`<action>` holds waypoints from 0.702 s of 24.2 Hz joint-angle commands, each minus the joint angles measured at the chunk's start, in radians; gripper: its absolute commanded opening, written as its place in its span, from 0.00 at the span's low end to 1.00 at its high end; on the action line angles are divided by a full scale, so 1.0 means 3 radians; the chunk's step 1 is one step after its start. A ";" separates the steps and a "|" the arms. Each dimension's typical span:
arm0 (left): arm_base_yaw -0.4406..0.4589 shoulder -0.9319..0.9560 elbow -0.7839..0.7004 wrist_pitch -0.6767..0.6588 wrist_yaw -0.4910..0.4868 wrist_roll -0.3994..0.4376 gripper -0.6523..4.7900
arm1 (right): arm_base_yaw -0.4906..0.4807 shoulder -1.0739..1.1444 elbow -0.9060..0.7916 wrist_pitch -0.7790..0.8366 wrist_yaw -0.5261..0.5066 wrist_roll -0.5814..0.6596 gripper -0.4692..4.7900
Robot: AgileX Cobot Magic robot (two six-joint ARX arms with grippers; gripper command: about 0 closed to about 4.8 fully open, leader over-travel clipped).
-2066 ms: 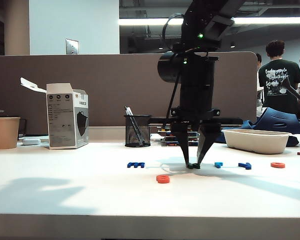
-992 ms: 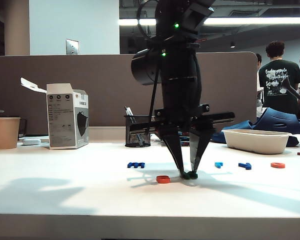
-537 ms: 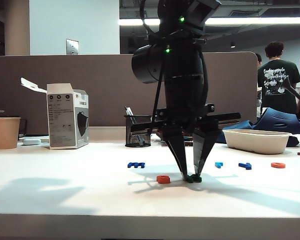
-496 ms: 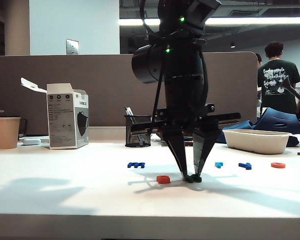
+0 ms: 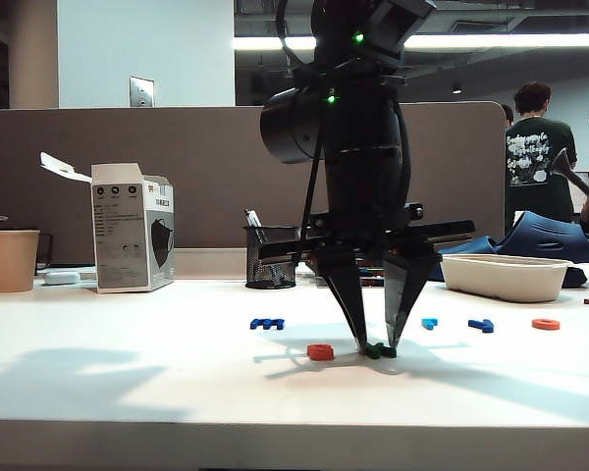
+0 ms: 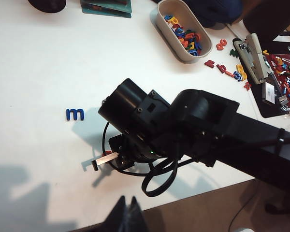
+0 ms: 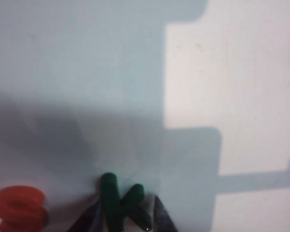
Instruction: Select the appropriate letters from the row of letter magnets placed on the table to arrange into the word "sky".
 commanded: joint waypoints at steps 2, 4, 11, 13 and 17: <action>0.0001 -0.0009 0.0009 0.0017 -0.0010 0.0014 0.11 | 0.0008 0.0000 -0.0062 -0.0051 -0.0089 -0.0005 0.37; 0.0001 -0.0009 0.0009 0.0017 -0.0010 0.0014 0.11 | 0.0008 -0.0055 -0.0060 -0.0043 -0.0089 -0.0006 0.37; 0.0001 -0.0009 0.0009 0.0018 -0.0009 0.0014 0.11 | -0.0018 -0.0343 -0.0048 0.0046 -0.0038 -0.0046 0.37; 0.0001 -0.0009 0.0009 0.0018 -0.0010 0.0014 0.11 | -0.0058 -0.0422 -0.0034 0.0075 0.0020 -0.0076 0.37; 0.0001 -0.0009 0.0009 0.0017 -0.0010 0.0014 0.11 | -0.0211 -0.0546 -0.0034 0.0084 0.0116 -0.0148 0.38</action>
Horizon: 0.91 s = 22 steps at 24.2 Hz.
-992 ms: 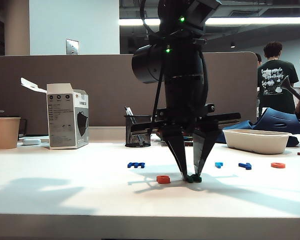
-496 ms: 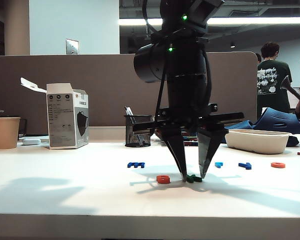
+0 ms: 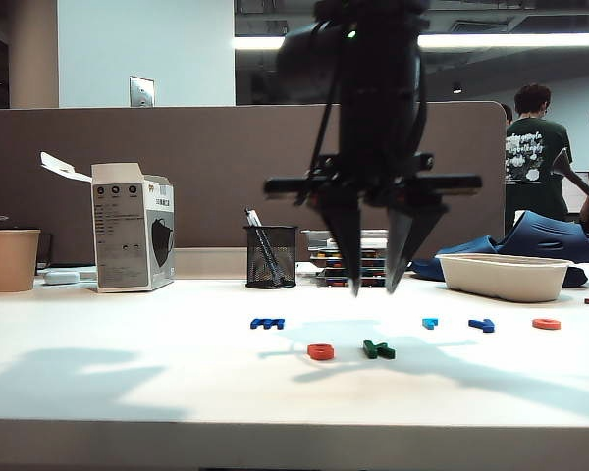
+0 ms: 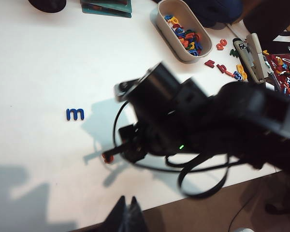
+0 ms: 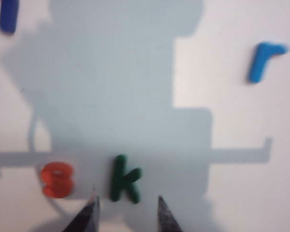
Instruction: Select the appropriate letters from the row of letter magnets placed on the table to arrange into the word "sky".
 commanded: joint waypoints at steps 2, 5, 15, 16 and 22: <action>0.0001 -0.0009 0.0009 0.0017 -0.0009 0.0014 0.11 | -0.0235 -0.0095 0.0008 0.0006 0.0117 -0.0134 0.38; 0.0001 -0.0009 0.0009 0.0018 -0.0009 0.0014 0.11 | -0.0445 -0.0094 0.0005 0.0009 0.0117 -0.0211 0.39; 0.0001 -0.0009 0.0009 0.0017 -0.0010 0.0014 0.11 | -0.0977 -0.0093 0.0001 0.0273 0.0078 -0.0425 0.42; 0.0001 -0.0009 0.0009 0.0017 -0.0010 0.0014 0.11 | -0.1005 -0.0092 0.0001 0.0295 0.0076 -0.0467 0.42; 0.0001 -0.0009 0.0009 0.0017 -0.0010 0.0014 0.11 | -0.1134 0.0056 -0.0001 0.0318 -0.0182 -0.0567 0.42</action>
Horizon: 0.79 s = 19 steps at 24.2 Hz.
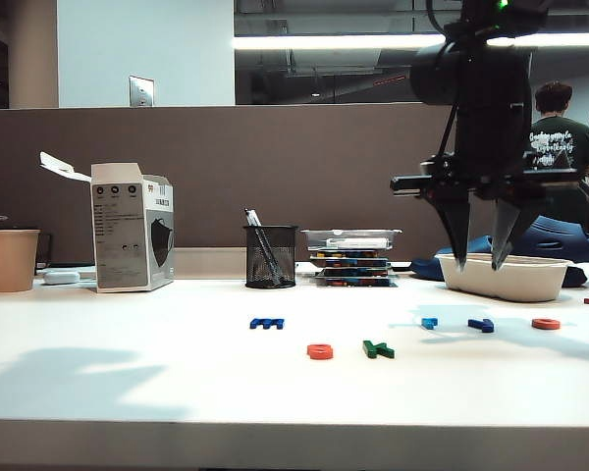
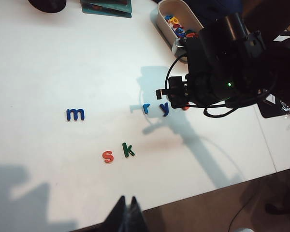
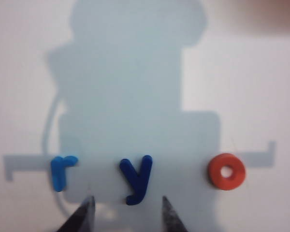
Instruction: Select the appropriate letters from the row of letter magnets placed on the table to arrange into the word "sky".
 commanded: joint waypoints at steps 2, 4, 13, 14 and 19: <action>0.0001 -0.0009 0.0009 0.0017 -0.0010 0.0014 0.11 | -0.0032 0.0148 0.0003 -0.0003 -0.0150 -0.0070 0.42; 0.0001 -0.0009 0.0009 0.0017 -0.0009 0.0014 0.11 | -0.0032 0.0209 0.0003 0.0006 -0.0149 -0.0097 0.42; 0.0001 -0.0009 0.0009 0.0017 -0.0010 0.0014 0.11 | -0.0034 0.0338 0.0000 0.0022 -0.0146 -0.0116 0.42; 0.0001 -0.0009 0.0009 0.0018 -0.0009 0.0014 0.11 | -0.0037 0.0355 0.0001 0.0025 -0.0146 -0.0116 0.42; 0.0001 -0.0009 0.0009 0.0018 -0.0010 0.0014 0.11 | -0.0042 0.0406 -0.0003 0.0061 -0.0146 -0.0117 0.42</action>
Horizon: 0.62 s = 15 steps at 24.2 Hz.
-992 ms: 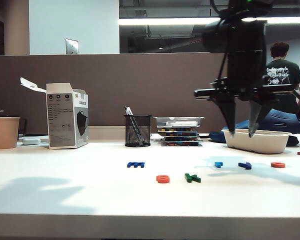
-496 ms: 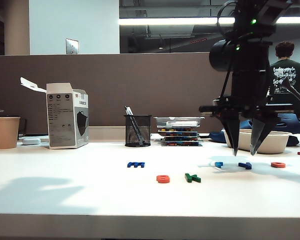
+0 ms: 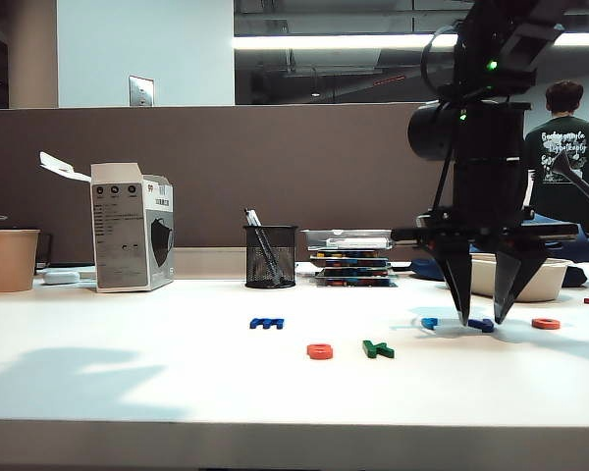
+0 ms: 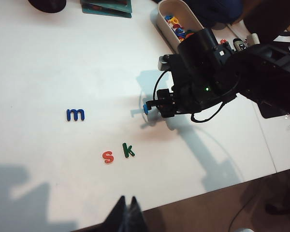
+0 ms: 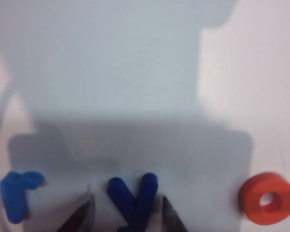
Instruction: Select the appropriate letters from the row of letter magnets placed on the table to arrange into the word "sky".
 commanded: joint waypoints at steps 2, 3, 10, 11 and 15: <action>0.0001 -0.0009 0.0009 0.0017 -0.0010 0.0015 0.11 | -0.0005 0.0039 0.0009 0.0069 -0.0004 -0.0009 0.42; 0.0001 -0.0009 0.0009 0.0017 -0.0010 0.0015 0.11 | -0.0005 0.0057 0.0009 0.0074 -0.0005 -0.0009 0.42; 0.0001 -0.0009 0.0009 0.0018 -0.0010 0.0014 0.11 | -0.0005 0.0169 -0.0003 -0.0028 -0.0004 -0.0006 0.41; 0.0001 -0.0009 0.0009 0.0018 -0.0010 0.0014 0.11 | -0.0005 0.0169 -0.0010 -0.0036 -0.0003 -0.0006 0.41; 0.0001 -0.0009 0.0009 0.0018 -0.0010 0.0014 0.11 | -0.0005 0.0169 -0.0014 -0.0081 0.0009 -0.0006 0.36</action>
